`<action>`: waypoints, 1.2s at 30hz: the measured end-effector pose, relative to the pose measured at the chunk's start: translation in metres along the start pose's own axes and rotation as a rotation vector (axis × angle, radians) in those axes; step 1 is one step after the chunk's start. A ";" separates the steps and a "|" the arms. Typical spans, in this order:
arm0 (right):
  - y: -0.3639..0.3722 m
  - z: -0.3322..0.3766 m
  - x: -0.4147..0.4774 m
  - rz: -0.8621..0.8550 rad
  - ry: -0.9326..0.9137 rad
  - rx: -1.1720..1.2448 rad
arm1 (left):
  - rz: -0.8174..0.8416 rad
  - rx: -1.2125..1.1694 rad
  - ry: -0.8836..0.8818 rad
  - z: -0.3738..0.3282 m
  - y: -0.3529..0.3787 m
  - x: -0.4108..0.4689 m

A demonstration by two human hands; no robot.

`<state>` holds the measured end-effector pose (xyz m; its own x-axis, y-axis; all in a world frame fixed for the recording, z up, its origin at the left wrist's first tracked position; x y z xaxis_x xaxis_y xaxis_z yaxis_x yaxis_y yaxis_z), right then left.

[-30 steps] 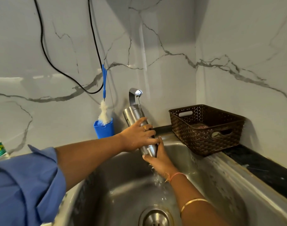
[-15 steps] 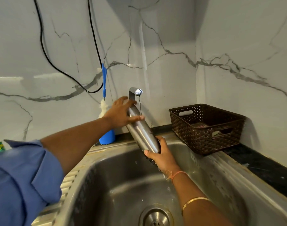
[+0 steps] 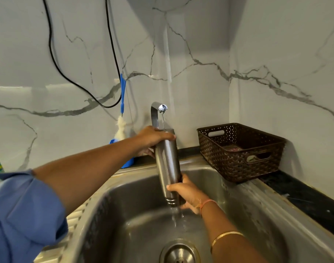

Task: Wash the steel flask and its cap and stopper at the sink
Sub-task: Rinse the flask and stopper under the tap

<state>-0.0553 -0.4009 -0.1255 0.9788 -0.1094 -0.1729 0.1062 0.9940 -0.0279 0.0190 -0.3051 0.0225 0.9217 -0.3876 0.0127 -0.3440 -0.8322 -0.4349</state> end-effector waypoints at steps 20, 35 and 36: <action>-0.015 -0.005 -0.013 -0.060 0.295 0.772 | 0.272 0.627 0.478 0.057 -0.009 -0.066; -0.011 0.004 -0.006 -0.036 0.125 0.645 | 0.484 0.572 -0.009 0.134 0.009 -0.083; -0.011 0.004 -0.004 -0.045 0.093 0.592 | 0.479 0.552 -0.022 0.136 0.014 -0.084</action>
<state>-0.0598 -0.4111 -0.1209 0.9546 -0.1254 -0.2703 0.2527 0.8214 0.5114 -0.0386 -0.2302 -0.1069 0.6982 -0.6462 -0.3081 -0.5752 -0.2501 -0.7789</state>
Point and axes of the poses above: each hand's wrist, its own x-axis towards the middle knuckle, its own y-axis out of the palm, z = x × y, the point moved 4 cm from there along x, towards the middle knuckle, and after that the axes turned 3 degrees about -x, right-handed, at the moved point
